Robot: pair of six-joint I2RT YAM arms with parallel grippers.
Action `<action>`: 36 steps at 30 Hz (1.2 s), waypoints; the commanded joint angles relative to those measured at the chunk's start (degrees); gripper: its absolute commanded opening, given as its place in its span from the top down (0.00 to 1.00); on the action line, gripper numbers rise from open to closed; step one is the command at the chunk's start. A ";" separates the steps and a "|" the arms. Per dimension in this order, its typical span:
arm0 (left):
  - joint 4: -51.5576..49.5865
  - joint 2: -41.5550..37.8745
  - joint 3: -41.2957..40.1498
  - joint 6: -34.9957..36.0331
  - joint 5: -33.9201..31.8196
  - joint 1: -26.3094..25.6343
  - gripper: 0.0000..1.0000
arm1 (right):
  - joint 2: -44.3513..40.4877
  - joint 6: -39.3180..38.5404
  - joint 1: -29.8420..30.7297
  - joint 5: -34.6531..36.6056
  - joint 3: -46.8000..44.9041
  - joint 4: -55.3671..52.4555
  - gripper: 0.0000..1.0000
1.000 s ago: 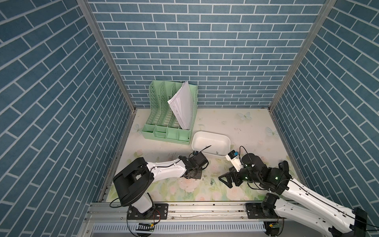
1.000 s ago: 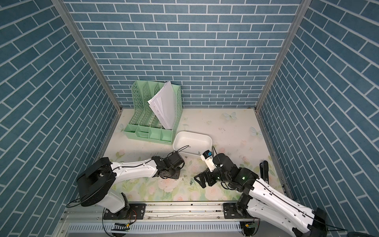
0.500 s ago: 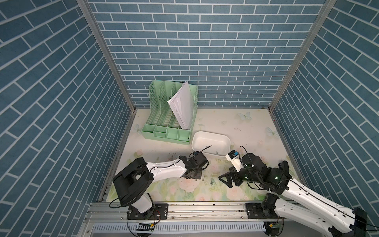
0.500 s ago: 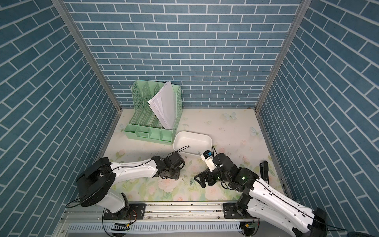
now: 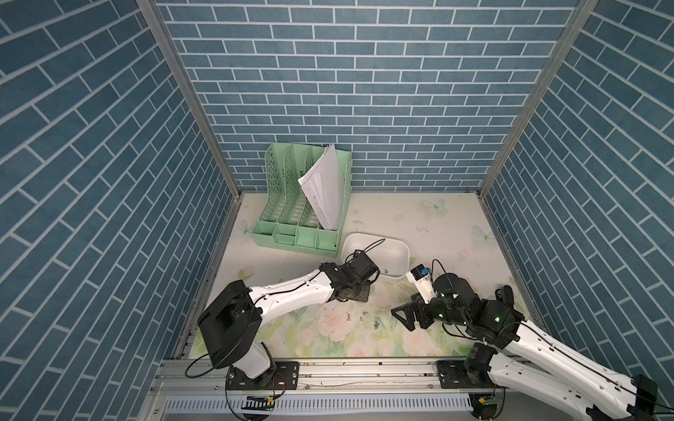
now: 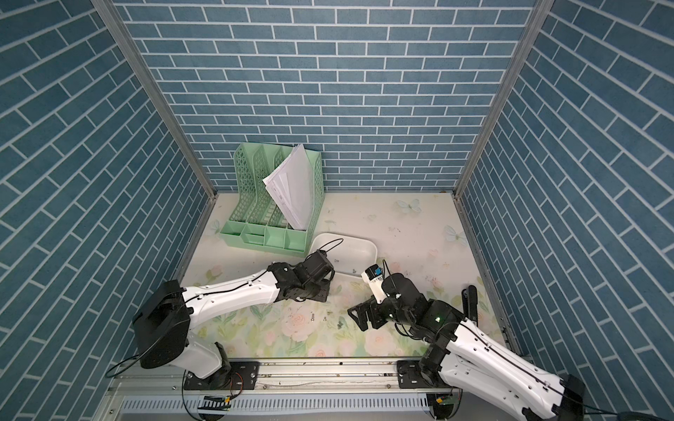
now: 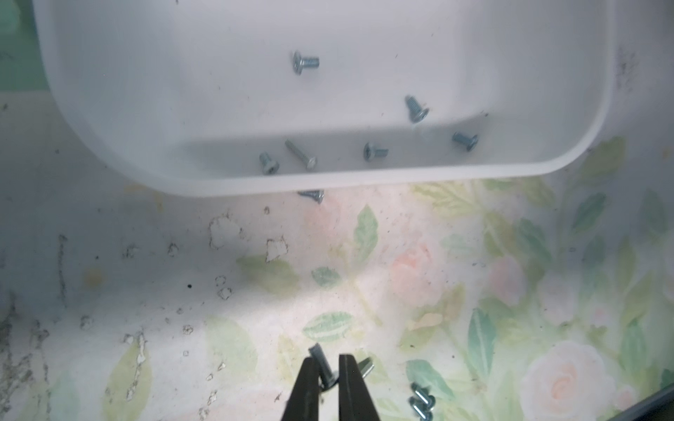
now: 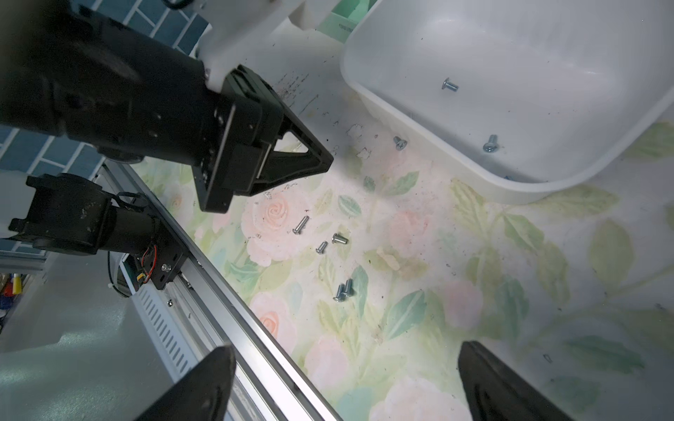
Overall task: Put the screws on the desktop into the storage box
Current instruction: Place the screw in the storage box, then pick up the screw from the center of the board.
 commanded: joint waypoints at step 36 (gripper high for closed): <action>1.00 -7.15 3.56 8.91 6.00 13.44 0.00 | 10.59 5.66 7.61 14.40 -0.47 0.57 0.05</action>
